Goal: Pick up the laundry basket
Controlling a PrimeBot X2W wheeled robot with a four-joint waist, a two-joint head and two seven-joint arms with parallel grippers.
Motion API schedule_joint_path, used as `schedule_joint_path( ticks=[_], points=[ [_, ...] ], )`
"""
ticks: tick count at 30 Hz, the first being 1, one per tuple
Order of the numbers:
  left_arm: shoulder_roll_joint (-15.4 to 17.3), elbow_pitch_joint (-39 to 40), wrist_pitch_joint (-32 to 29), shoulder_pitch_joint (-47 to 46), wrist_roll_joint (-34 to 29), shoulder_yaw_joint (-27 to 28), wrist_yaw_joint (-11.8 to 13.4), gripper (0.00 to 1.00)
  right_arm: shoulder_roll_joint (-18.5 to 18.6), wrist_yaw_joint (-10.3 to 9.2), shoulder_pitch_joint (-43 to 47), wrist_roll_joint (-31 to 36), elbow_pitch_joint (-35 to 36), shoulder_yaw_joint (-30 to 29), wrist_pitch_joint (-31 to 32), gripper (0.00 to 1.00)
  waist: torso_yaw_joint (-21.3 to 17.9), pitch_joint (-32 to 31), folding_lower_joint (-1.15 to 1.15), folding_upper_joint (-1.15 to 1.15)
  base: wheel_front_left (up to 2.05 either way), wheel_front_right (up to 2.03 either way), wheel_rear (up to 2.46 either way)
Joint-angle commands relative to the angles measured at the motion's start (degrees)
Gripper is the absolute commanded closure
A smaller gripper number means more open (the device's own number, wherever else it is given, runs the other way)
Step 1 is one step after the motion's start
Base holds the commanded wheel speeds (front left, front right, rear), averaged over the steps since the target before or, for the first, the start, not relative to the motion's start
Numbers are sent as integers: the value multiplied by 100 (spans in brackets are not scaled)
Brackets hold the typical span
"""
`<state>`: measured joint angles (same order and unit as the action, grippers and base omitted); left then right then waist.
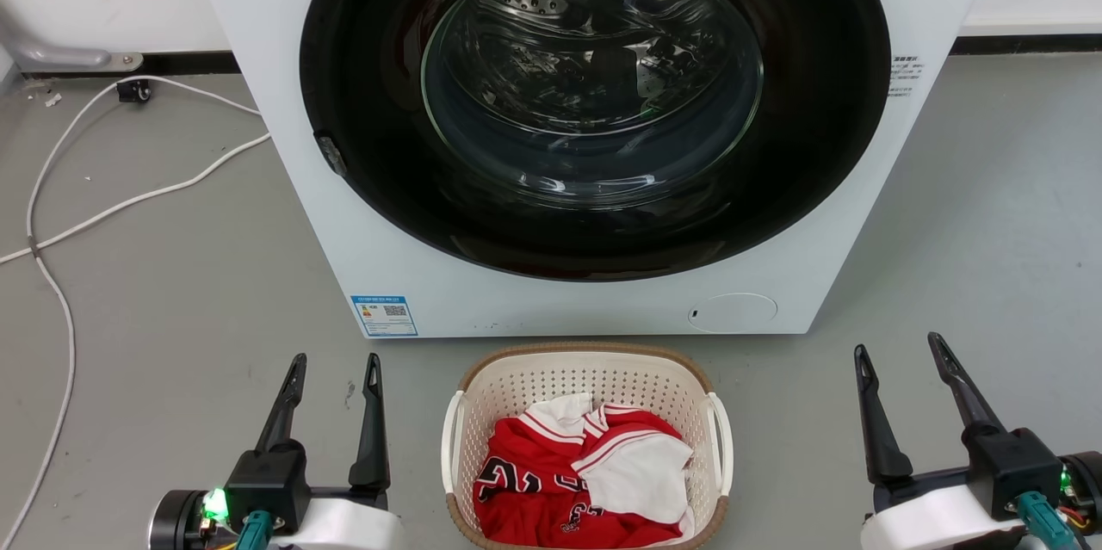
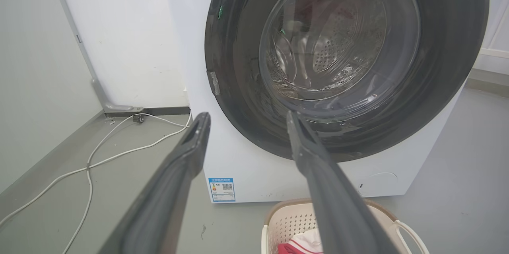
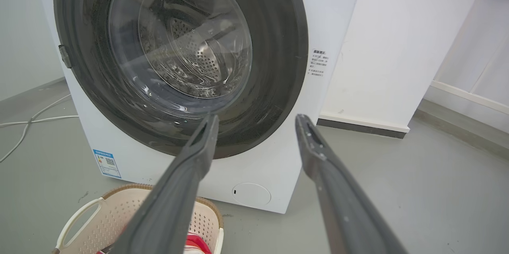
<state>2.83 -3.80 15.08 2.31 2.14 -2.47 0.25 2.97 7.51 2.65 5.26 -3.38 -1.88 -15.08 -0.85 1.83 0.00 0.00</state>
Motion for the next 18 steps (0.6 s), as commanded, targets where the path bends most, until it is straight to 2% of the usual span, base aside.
schedule_joint_path(
  ticks=[1, 18],
  points=[
    [9, 7, 14, 62, -13, 15, 24, 0, -17, -4, 42, -63, -19, 1, -13, 0, -3, 0, 0, 0, 0, 0, 0],
    [9, 33, 15, 45, -16, 41, 37, 0, -18, -4, 3, -131, -34, 14, -13, 0, 3, 22, 0, 0, 0, 0, 0]
  ],
)
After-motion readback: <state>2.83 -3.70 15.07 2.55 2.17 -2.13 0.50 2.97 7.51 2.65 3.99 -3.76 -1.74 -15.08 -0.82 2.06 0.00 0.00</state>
